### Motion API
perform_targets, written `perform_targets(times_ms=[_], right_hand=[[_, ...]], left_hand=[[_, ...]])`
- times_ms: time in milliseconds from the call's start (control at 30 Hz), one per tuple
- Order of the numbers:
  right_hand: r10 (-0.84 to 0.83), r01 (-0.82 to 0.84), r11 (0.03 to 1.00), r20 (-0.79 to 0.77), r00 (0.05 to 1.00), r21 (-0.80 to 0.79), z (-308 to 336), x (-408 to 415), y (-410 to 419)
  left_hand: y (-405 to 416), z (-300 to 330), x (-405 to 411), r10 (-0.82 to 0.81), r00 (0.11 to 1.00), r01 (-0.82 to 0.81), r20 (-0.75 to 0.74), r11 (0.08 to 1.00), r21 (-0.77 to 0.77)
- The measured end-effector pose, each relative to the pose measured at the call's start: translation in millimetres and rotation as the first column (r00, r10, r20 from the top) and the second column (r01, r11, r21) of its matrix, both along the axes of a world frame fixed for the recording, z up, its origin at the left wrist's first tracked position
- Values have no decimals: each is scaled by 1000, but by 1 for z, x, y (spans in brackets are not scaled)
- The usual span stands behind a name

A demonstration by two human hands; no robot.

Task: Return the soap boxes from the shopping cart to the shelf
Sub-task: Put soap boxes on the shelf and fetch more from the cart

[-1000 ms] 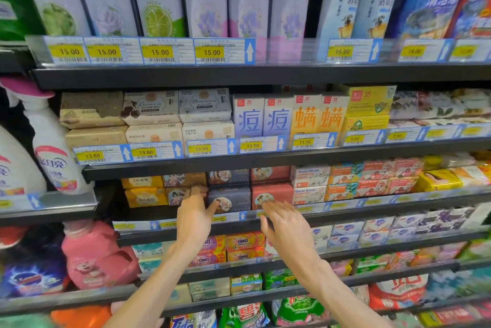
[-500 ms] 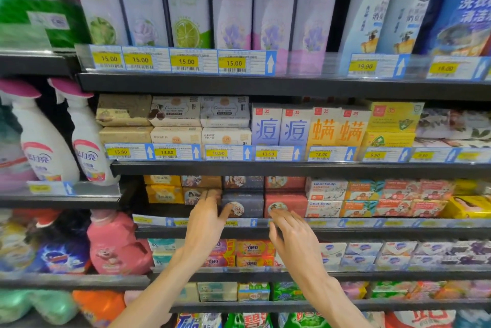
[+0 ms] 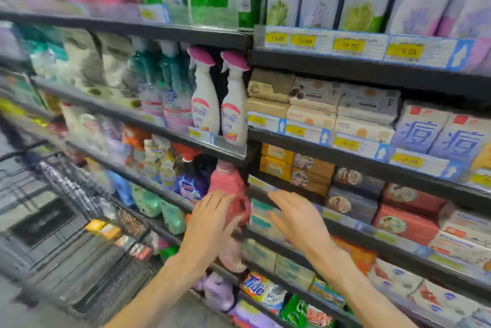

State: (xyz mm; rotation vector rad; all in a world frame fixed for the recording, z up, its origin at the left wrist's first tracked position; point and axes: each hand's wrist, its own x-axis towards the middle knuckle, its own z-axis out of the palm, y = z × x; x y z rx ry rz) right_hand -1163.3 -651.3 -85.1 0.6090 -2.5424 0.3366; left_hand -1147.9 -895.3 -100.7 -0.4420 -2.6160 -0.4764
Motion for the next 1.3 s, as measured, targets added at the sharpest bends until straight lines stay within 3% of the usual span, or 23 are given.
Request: perform_targets(times_ms=[200, 367, 700, 900, 1300], right_hand=[[233, -233, 972, 13, 972, 13, 4, 15, -147], [372, -382, 921, 117, 921, 79, -13, 31, -284], [479, -514, 838, 207, 853, 181, -20, 58, -518], [527, -579, 787, 257, 810, 214, -31, 34, -624], [452, -536, 828, 369, 812, 163, -66, -108, -786]], left_hand=[[-152, -16, 61, 198, 979, -196, 51, 980, -40], [-284, -35, 111, 319, 940, -315, 124, 948, -54], [-490, -32, 192, 557, 800, -533, 224, 830, -162], [-576, -43, 175, 616, 733, -590, 289, 787, -182], [-737, -60, 37, 568, 749, -505, 341, 823, -261]])
